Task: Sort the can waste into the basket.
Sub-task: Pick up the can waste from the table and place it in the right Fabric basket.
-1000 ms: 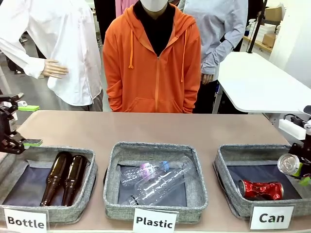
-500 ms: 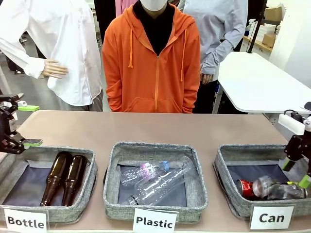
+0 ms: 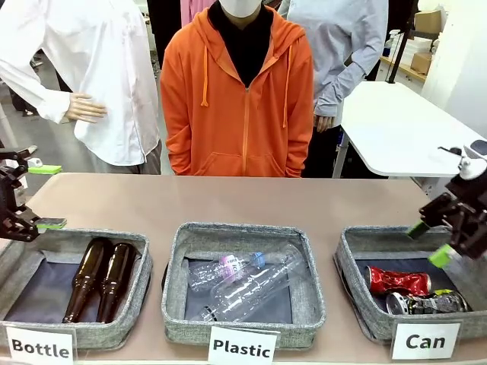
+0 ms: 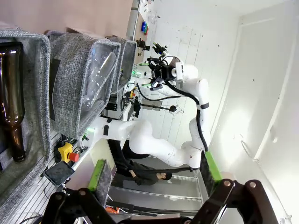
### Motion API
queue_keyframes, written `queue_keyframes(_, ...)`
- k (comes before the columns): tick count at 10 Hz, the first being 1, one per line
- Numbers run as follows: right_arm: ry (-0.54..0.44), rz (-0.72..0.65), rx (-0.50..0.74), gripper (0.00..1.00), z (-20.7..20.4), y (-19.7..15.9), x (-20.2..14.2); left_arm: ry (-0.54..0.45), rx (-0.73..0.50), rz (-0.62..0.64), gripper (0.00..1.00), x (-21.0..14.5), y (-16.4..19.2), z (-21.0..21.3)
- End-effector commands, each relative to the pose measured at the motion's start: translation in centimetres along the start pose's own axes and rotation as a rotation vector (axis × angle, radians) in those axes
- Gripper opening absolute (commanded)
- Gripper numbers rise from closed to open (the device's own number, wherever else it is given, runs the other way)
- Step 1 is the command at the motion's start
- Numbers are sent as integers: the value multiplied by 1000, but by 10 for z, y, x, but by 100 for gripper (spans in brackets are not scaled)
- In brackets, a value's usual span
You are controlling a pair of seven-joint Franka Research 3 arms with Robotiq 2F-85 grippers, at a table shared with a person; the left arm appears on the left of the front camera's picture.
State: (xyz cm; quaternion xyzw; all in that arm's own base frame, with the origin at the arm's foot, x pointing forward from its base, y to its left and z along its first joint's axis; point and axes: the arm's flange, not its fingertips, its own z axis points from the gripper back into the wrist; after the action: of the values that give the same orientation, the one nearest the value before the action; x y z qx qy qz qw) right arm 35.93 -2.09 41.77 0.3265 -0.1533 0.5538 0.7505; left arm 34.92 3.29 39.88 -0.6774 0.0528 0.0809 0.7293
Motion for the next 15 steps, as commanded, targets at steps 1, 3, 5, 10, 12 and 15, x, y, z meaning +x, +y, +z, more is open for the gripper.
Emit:
queue_keyframes(1,-326,-49,310,100,-1,-23,24,6,-6,3,100,-3,-1,1)
queue_keyframes(3,-613,-199,278,100,-17,-43,45,6,-6,3,100,-3,-1,1)
queue_keyframes(5,-633,-427,165,100,-41,-52,52,6,-6,3,100,-3,-1,1)
queue_keyframes(10,-628,-549,201,100,-51,-64,36,6,-6,3,100,-3,-1,1)
queue_keyframes(12,-628,-549,201,100,-51,-64,36,6,-6,3,100,-3,-1,1)
queue_keyframes(15,-628,-549,201,100,-51,-64,36,6,-6,3,100,-3,-1,1)
